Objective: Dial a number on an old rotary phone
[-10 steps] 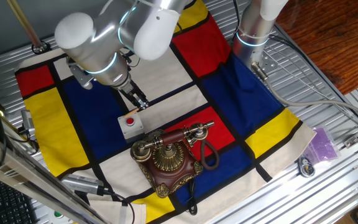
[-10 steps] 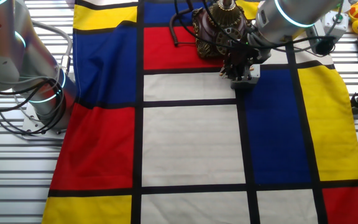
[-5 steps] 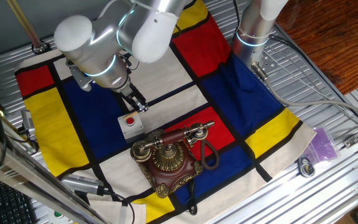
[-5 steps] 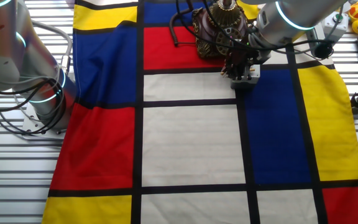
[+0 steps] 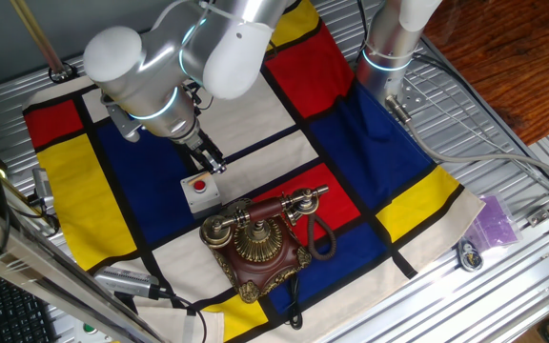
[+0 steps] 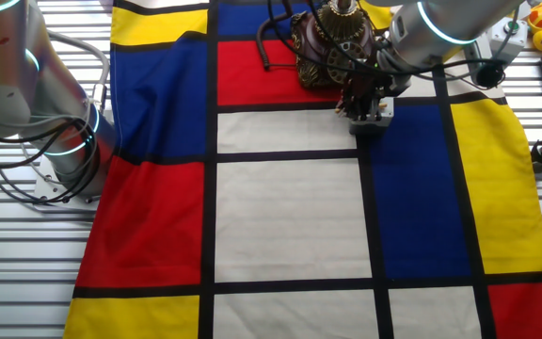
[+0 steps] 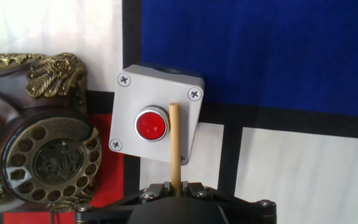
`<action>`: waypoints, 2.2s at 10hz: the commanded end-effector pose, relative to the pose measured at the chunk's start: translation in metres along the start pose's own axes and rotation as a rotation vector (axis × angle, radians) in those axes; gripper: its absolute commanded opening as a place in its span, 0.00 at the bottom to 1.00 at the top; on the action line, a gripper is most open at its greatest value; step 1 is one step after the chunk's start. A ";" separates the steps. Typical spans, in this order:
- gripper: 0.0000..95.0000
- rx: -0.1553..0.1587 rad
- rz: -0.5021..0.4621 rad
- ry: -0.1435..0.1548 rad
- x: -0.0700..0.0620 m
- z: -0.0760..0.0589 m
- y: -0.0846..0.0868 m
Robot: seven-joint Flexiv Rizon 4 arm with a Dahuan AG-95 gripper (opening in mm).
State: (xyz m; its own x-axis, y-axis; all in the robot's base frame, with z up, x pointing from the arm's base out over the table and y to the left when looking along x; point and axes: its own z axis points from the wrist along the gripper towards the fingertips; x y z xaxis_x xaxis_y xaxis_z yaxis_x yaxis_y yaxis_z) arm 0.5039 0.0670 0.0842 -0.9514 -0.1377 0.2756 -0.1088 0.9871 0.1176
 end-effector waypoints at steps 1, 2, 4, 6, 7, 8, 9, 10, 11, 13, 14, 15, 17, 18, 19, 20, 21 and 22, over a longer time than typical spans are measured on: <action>0.00 0.000 -0.003 0.001 0.000 0.000 0.000; 0.00 0.002 -0.005 0.001 0.000 0.000 0.000; 0.00 0.004 -0.004 0.000 -0.001 0.001 -0.001; 0.00 0.007 -0.005 -0.002 -0.002 0.001 -0.001; 0.00 0.008 -0.005 -0.003 -0.002 0.001 -0.001; 0.00 0.009 -0.005 -0.002 -0.002 0.001 -0.001; 0.00 0.009 -0.005 -0.003 -0.002 0.001 -0.001; 0.00 0.009 -0.005 -0.003 -0.002 0.001 -0.001; 0.00 0.009 -0.005 -0.003 -0.002 0.001 -0.001; 0.00 0.009 -0.005 -0.004 -0.002 0.001 -0.001; 0.00 0.009 -0.005 -0.004 -0.002 0.001 -0.001; 0.00 0.009 -0.005 -0.005 -0.002 0.001 -0.001; 0.00 0.010 -0.006 -0.006 -0.002 0.001 -0.001; 0.00 0.011 -0.004 -0.010 -0.002 0.001 -0.001; 0.20 0.012 -0.002 -0.013 -0.002 0.001 -0.001; 0.20 0.013 0.000 -0.015 -0.002 0.001 -0.001; 0.20 0.013 0.001 -0.019 -0.002 0.001 -0.001; 0.20 0.013 0.002 -0.021 -0.002 0.001 -0.001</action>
State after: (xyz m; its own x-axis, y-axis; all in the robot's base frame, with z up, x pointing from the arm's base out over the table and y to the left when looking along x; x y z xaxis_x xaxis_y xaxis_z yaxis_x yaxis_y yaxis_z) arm 0.5046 0.0669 0.0827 -0.9574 -0.1339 0.2559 -0.1104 0.9884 0.1044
